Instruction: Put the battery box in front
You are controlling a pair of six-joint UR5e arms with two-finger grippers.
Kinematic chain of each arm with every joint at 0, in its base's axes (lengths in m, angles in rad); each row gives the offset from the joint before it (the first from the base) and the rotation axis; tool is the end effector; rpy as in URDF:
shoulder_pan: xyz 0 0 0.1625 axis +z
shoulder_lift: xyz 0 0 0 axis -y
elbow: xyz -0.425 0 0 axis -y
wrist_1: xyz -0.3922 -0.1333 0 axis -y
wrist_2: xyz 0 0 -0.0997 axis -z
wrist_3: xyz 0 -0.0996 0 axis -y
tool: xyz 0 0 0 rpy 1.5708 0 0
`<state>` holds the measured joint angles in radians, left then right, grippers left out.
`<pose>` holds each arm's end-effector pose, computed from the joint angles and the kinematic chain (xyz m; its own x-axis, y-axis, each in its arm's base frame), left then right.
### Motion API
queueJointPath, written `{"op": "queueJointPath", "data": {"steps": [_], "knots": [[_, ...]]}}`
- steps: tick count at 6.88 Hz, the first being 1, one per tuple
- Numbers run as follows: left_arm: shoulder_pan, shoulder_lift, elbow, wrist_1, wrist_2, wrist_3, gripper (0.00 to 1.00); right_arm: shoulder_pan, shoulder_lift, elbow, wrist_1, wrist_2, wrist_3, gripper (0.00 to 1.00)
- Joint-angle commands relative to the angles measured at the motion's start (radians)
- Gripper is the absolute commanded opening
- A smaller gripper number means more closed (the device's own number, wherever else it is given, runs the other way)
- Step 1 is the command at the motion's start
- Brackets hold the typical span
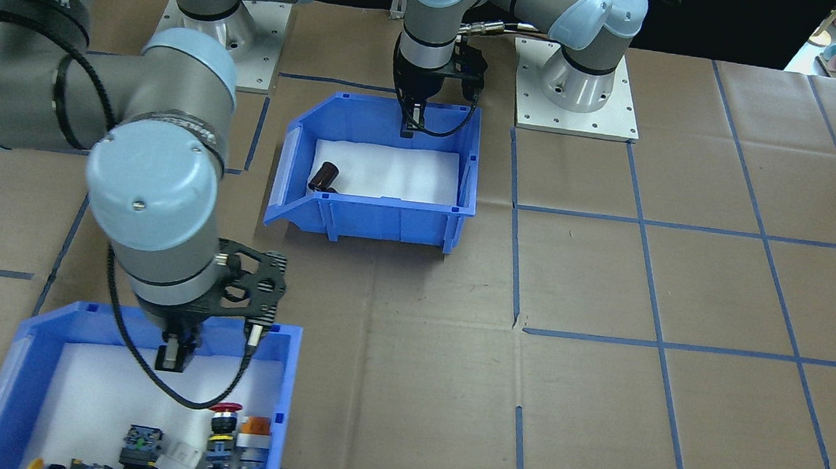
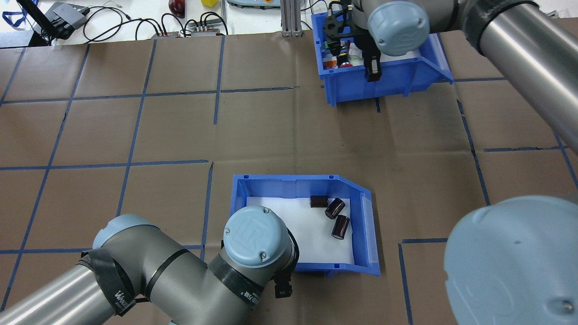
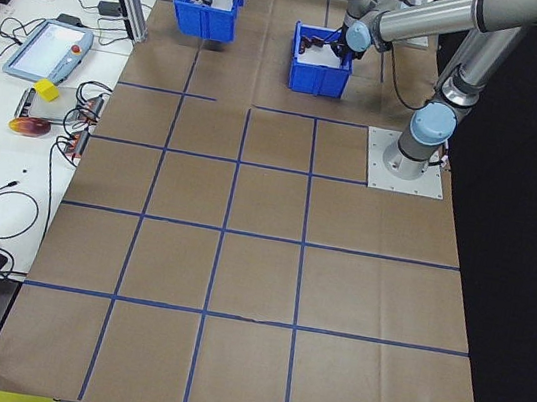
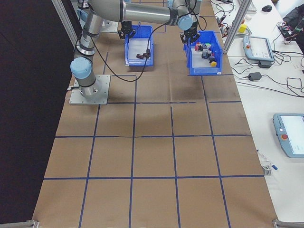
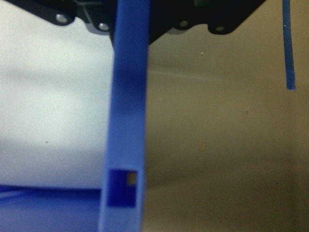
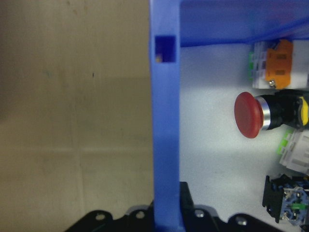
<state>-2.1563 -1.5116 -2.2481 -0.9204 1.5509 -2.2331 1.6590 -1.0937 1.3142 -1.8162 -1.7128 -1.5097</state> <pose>-0.3323 -0.2564 0.2632 0.0766 -0.9970 0.0132 -0.9965 -0.0761 0.0355 0.1786 -0.6668 0.3582 0.0277 -0.9991 0.0335 -0.9899 -0.0227 0.1397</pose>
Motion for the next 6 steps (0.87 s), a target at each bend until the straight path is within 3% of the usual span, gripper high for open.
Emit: {"op": "queueJointPath", "data": {"steps": [1,5,6], "knots": [[0.056,0.050,0.062,-0.081,0.055,0.109,0.00,-0.143,-0.098,0.103,-0.003,0.002,-0.184,0.06],[0.324,0.009,0.140,-0.072,0.035,0.388,0.00,-0.312,-0.279,0.326,-0.003,0.045,-0.285,0.06],[0.382,-0.033,0.184,-0.071,-0.010,0.441,0.00,-0.339,-0.322,0.386,-0.008,0.050,-0.328,0.06]]}}
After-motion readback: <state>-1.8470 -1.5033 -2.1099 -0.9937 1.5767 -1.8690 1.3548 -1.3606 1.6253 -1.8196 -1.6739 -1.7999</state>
